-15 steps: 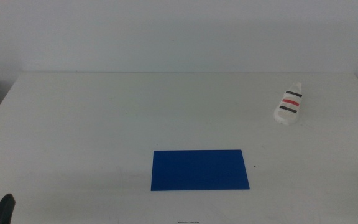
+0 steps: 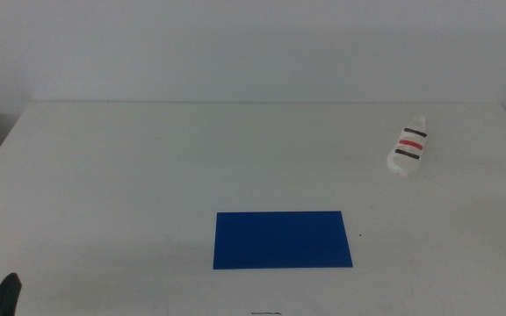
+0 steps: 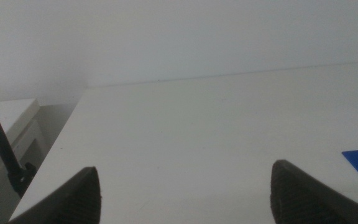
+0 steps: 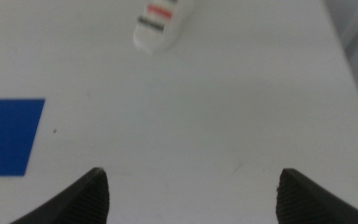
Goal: Use one arm to grab the shoe from the table and place it on the mat.
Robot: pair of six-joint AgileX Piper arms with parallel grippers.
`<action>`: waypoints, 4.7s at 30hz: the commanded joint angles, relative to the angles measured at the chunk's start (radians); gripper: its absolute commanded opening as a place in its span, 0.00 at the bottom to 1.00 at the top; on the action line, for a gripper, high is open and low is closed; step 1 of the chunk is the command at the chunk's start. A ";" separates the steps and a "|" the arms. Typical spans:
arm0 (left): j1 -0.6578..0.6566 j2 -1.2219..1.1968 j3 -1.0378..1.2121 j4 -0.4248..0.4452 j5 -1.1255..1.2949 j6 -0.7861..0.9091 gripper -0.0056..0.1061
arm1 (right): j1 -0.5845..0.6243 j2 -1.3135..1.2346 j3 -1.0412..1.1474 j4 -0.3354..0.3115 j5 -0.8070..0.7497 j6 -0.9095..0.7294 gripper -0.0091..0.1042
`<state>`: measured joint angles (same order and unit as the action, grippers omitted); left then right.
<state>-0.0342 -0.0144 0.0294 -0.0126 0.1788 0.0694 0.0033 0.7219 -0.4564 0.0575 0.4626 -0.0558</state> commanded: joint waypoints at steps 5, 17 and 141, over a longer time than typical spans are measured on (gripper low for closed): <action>-0.004 -0.019 -0.003 -0.009 -0.083 -0.015 0.89 | -0.005 0.287 -0.374 0.016 0.210 -0.002 0.89; -0.004 -0.019 -0.003 -0.009 -0.083 -0.015 0.89 | -0.005 0.531 -0.476 0.209 0.094 -0.017 0.89; -0.004 -0.019 -0.003 -0.009 -0.083 -0.015 0.89 | 0.752 1.264 -1.289 -0.307 0.776 2.197 0.07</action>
<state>-0.0342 -0.0144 0.0294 -0.0126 0.1788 0.0694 0.7568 2.0493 -1.7214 -0.2371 1.2097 2.0794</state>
